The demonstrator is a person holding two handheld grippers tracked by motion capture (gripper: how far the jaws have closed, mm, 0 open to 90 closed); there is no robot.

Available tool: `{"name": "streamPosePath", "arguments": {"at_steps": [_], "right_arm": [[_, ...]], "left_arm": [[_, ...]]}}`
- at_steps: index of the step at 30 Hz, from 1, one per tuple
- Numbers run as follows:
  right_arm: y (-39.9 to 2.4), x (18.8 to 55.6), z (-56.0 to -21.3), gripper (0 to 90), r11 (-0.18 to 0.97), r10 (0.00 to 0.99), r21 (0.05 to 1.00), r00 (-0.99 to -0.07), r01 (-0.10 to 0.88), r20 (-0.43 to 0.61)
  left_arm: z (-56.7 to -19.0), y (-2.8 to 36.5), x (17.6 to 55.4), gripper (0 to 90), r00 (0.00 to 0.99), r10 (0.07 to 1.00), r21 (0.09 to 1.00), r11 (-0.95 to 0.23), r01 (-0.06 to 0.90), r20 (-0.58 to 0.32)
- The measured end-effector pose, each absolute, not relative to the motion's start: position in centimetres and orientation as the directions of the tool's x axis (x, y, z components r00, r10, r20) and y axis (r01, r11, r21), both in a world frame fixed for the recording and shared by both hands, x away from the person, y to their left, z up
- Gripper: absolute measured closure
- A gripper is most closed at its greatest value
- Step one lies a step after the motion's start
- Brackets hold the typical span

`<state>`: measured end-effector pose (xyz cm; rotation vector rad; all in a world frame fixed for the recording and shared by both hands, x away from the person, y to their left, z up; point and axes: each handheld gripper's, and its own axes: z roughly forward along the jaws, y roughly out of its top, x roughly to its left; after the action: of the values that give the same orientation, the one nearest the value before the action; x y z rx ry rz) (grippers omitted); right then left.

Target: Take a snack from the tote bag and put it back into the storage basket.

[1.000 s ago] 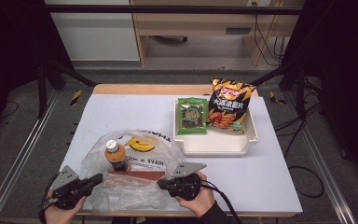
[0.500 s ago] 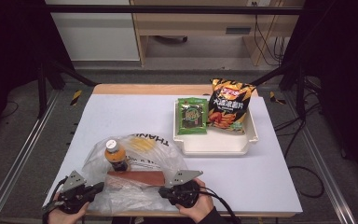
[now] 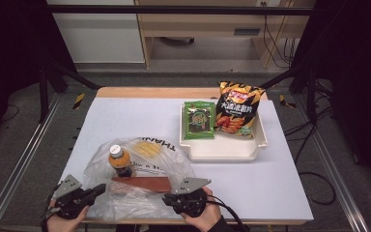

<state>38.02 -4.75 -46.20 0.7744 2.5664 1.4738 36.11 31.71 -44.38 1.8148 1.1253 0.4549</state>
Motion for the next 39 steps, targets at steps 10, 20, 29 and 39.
{"name": "streamPosePath", "arguments": {"at_steps": [10, 20, 29, 39], "right_arm": [[-4.9, 40.0, -43.3, 90.0, 0.347, 0.544, 0.867, -0.83, 0.357, 0.124], [-4.6, 40.8, -44.6, 90.0, 0.4, 0.575, 0.833, -0.812, 0.382, 0.096], [-6.2, 39.8, -45.7, 88.5, 0.409, 0.571, 0.817, -0.813, 0.407, 0.119], [-6.1, 39.6, -47.9, 87.1, 0.457, 0.572, 0.774, -0.811, 0.437, 0.12]], "left_arm": [[-42.2, 28.4, 38.2, 90.0, 0.557, 0.826, 0.851, -0.228, 0.473, -0.088], [-43.5, 27.3, 38.0, 90.0, 0.595, 0.802, 0.793, -0.331, 0.512, -0.049], [-43.7, 28.1, 35.5, 90.0, 0.621, 0.78, 0.794, -0.328, 0.512, -0.079], [-46.3, 28.3, 34.8, 88.5, 0.59, 0.806, 0.718, -0.38, 0.584, -0.053]]}}
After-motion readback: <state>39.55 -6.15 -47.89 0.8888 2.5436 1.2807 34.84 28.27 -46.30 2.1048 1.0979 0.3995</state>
